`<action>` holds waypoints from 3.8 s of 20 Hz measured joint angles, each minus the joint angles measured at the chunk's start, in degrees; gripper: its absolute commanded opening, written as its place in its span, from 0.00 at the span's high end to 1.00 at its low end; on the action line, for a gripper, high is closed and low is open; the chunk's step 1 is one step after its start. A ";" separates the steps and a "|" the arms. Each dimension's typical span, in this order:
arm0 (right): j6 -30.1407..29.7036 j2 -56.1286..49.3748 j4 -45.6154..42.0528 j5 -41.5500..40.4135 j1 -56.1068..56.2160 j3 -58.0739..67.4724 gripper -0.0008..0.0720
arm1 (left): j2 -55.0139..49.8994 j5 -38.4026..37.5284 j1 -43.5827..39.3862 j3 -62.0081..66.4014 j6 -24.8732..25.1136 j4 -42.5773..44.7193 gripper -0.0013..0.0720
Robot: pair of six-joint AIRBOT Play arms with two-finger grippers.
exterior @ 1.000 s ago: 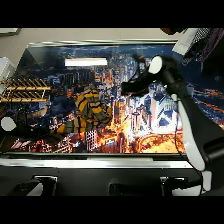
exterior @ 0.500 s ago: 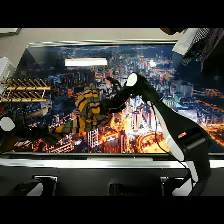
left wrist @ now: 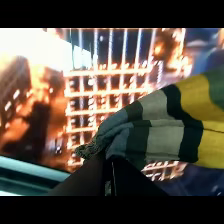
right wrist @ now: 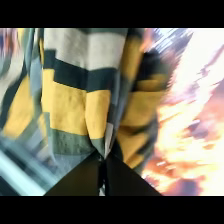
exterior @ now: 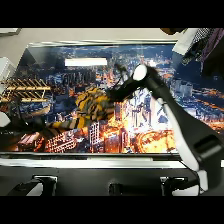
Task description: Fold the clothes and pants, and hang the long-sleeved shirts on hangers.
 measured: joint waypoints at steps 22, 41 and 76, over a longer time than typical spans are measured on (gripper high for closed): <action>13.25 48.83 -24.96 -5.68 -5.79 0.72 0.94 | 9.70 -3.45 0.04 50.23 -8.61 10.97 0.95; 20.57 -5.29 -13.29 -2.36 -8.92 -2.10 0.69 | -29.49 -4.66 0.04 31.17 -2.08 5.99 0.95; -11.21 9.66 3.41 -5.99 -36.15 -33.48 0.16 | -3.87 0.00 -11.32 -10.88 11.50 -31.65 0.42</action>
